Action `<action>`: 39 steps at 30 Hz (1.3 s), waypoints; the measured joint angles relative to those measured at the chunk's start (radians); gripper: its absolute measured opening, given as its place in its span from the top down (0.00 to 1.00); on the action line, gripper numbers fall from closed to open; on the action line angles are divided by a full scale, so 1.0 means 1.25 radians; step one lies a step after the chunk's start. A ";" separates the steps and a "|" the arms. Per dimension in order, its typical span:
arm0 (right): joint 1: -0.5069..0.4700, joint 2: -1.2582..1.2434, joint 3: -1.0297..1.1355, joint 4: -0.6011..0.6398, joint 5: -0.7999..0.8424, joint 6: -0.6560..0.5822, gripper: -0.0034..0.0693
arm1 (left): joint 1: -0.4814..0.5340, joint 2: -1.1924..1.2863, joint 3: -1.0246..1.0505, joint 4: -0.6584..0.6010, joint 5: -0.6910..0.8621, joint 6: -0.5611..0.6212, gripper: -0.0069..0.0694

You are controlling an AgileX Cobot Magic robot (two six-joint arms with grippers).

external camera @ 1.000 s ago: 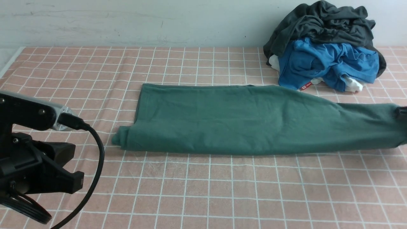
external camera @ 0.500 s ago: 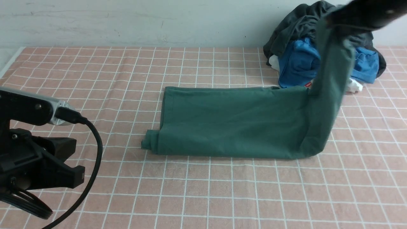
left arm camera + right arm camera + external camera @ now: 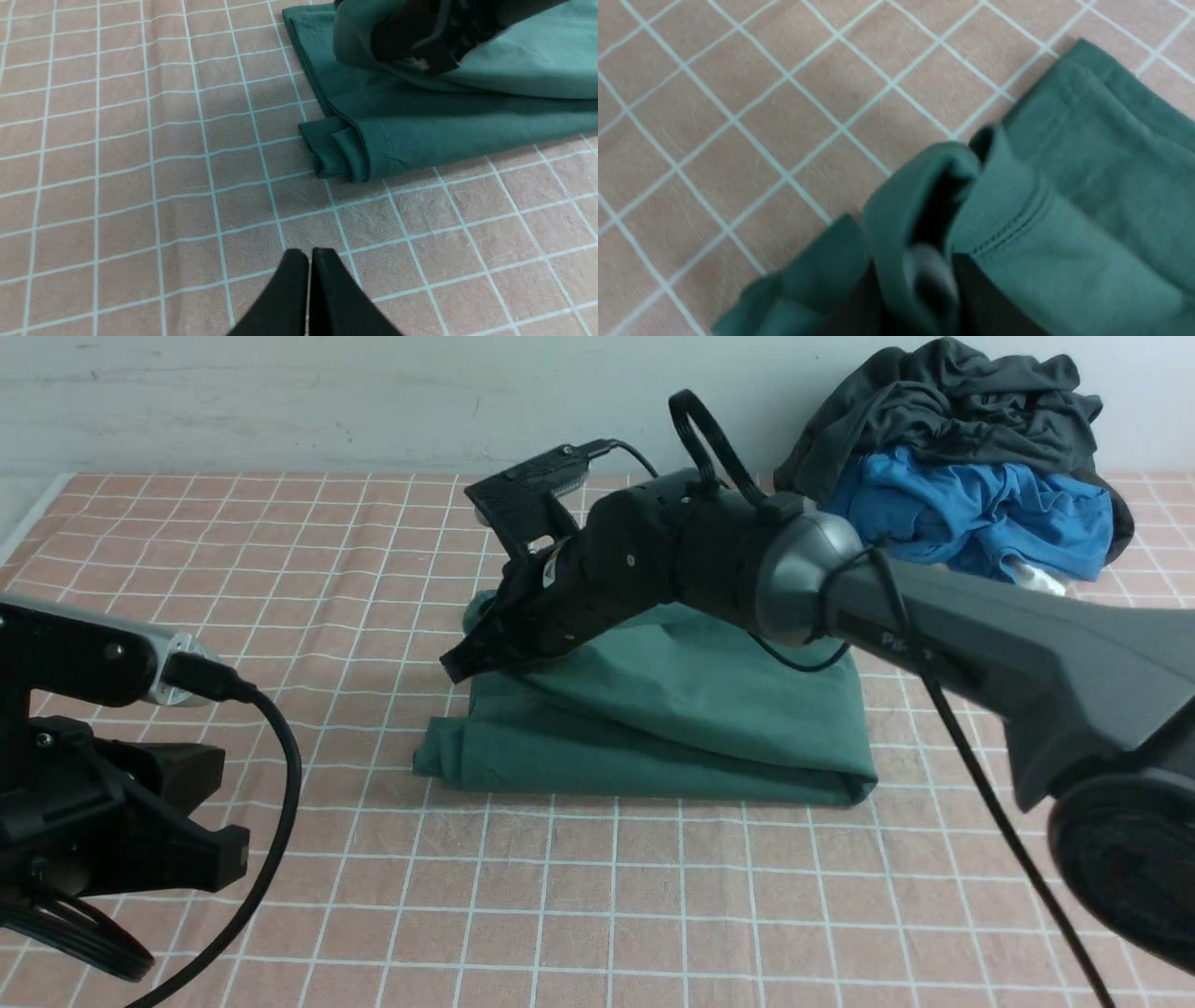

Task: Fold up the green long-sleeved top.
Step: Use the right arm to drag the right edge of the fabric to the left and folds it over the left edge

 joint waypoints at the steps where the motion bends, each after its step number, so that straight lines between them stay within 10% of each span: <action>1: 0.000 0.006 -0.031 0.000 0.025 0.004 0.62 | 0.000 0.000 0.000 0.000 0.003 0.000 0.91; 9: 0.000 0.007 -0.135 -0.016 0.214 0.009 0.45 | 0.000 -0.001 0.000 -0.003 0.018 0.000 0.91; 22: 0.020 0.151 -0.142 0.111 0.164 0.002 0.95 | 0.000 -0.002 0.000 -0.061 0.020 0.000 0.91; 32: 0.038 0.043 -0.265 -0.009 0.273 -0.025 0.94 | 0.000 -0.137 0.000 -0.061 0.019 0.039 0.91; 39: 0.039 0.055 -0.282 0.024 0.319 -0.026 0.72 | 0.000 -0.231 0.024 -0.061 0.019 0.042 0.91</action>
